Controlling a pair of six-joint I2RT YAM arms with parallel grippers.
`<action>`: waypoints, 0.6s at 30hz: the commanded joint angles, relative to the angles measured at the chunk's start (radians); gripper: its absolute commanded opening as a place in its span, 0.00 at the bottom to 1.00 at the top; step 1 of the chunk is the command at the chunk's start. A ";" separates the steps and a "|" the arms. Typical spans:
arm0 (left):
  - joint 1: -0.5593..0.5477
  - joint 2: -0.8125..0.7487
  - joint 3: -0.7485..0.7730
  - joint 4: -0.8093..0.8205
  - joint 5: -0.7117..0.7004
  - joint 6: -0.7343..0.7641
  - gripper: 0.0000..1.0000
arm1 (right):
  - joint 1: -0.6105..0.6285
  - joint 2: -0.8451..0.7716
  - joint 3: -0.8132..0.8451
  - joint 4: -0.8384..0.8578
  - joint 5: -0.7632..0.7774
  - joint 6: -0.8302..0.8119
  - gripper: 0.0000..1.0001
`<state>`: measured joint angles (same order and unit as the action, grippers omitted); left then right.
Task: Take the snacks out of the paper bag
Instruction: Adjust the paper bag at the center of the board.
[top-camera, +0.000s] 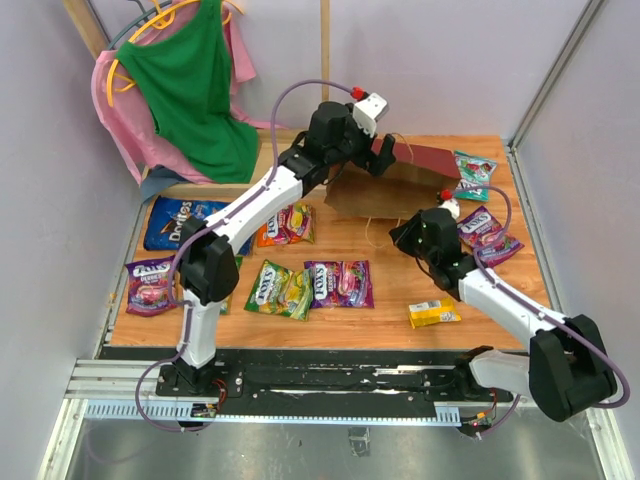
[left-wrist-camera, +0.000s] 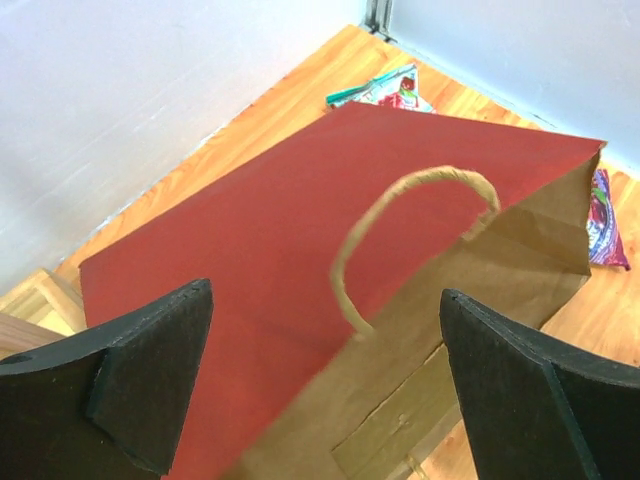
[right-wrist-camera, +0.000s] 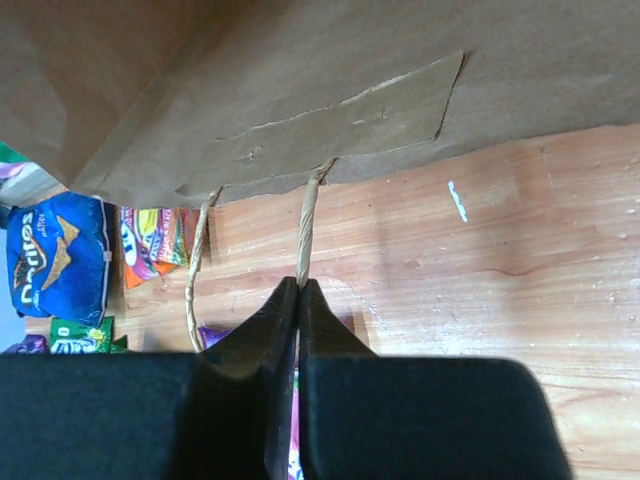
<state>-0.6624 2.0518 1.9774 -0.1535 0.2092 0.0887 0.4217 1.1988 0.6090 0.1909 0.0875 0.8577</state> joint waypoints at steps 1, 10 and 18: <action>0.014 -0.161 -0.025 0.078 -0.038 -0.036 1.00 | 0.014 -0.026 0.077 -0.071 0.019 -0.030 0.01; 0.125 -0.530 -0.363 0.253 -0.128 -0.108 1.00 | 0.014 -0.044 0.170 -0.097 0.058 -0.042 0.01; 0.147 -0.695 -0.551 0.299 -0.200 -0.096 1.00 | -0.014 -0.025 0.251 -0.091 0.130 -0.069 0.01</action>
<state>-0.5175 1.3754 1.5002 0.1081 0.0490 -0.0017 0.4206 1.1744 0.7940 0.0998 0.1596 0.8246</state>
